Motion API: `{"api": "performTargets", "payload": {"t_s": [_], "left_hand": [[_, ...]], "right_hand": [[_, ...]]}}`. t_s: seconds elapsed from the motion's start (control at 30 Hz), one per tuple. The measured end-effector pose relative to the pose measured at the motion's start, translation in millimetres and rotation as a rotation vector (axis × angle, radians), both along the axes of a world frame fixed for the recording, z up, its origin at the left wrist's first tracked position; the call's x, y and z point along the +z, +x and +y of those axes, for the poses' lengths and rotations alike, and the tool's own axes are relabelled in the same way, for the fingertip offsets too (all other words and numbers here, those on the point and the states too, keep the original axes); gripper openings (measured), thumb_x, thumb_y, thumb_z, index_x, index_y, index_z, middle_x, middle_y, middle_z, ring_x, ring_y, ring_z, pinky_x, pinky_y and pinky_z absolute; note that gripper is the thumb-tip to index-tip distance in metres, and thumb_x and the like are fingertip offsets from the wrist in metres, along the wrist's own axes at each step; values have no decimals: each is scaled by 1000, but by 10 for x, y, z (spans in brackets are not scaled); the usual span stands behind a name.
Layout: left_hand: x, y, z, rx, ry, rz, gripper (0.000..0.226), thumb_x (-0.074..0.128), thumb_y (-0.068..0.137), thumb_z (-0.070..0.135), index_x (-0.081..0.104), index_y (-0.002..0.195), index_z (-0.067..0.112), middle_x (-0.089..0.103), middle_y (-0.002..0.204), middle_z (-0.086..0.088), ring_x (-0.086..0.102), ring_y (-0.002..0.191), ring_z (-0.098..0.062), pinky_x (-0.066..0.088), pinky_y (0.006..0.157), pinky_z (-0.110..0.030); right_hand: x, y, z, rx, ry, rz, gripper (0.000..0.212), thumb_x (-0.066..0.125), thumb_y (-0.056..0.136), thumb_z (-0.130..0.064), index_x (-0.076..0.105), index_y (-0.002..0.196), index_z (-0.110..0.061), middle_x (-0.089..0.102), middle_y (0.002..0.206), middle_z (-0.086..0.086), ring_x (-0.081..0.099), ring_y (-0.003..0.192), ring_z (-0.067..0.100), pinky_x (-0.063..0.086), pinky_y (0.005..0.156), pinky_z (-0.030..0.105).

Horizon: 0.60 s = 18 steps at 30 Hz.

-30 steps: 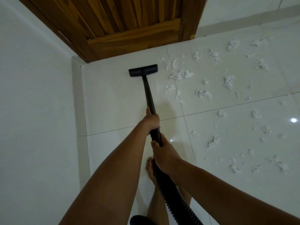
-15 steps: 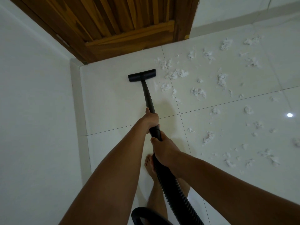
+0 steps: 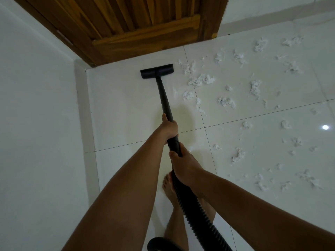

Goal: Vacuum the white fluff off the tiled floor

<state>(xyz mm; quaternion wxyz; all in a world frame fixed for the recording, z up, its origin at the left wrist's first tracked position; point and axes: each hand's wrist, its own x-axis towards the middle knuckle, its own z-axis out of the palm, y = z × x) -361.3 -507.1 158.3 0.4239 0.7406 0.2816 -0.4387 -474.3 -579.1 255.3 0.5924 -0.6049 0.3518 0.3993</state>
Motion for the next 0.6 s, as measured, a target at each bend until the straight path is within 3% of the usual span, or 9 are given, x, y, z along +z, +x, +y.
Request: {"api": "performTargets", "payload": {"t_s": [0.13,0.3,0.5,0.6], "left_hand": [[-108,205,73,5,-3,-24,68,33,107,25,-9,160,38,63,102,-17,57,74,-19,58,94,-42],[-242,403,109,-7,20,-52,69,33,107,25,-9,160,38,58,97,-12,57,73,-17,58,92,-42],[-288,522,119,-6,28,-63,68,33,108,27,-8,160,38,59,100,-12,60,76,-17,58,91,-41],[-243,524,112,18,25,-46,67,33,108,29,-9,160,39,61,127,-21,68,107,-29,55,100,-45]], "right_hand": [[-129,187,87,-45,25,23,47,38,108,-30,30,151,-48,53,66,8,51,31,8,46,36,19],[-250,367,145,-73,63,50,44,39,108,-32,34,148,-49,56,71,11,55,47,17,52,46,28],[-310,490,165,-93,75,76,46,40,108,-32,31,149,-52,56,72,11,56,50,18,55,51,31],[-290,506,174,-87,74,84,47,41,108,-33,30,151,-50,57,73,11,56,50,17,55,51,31]]}}
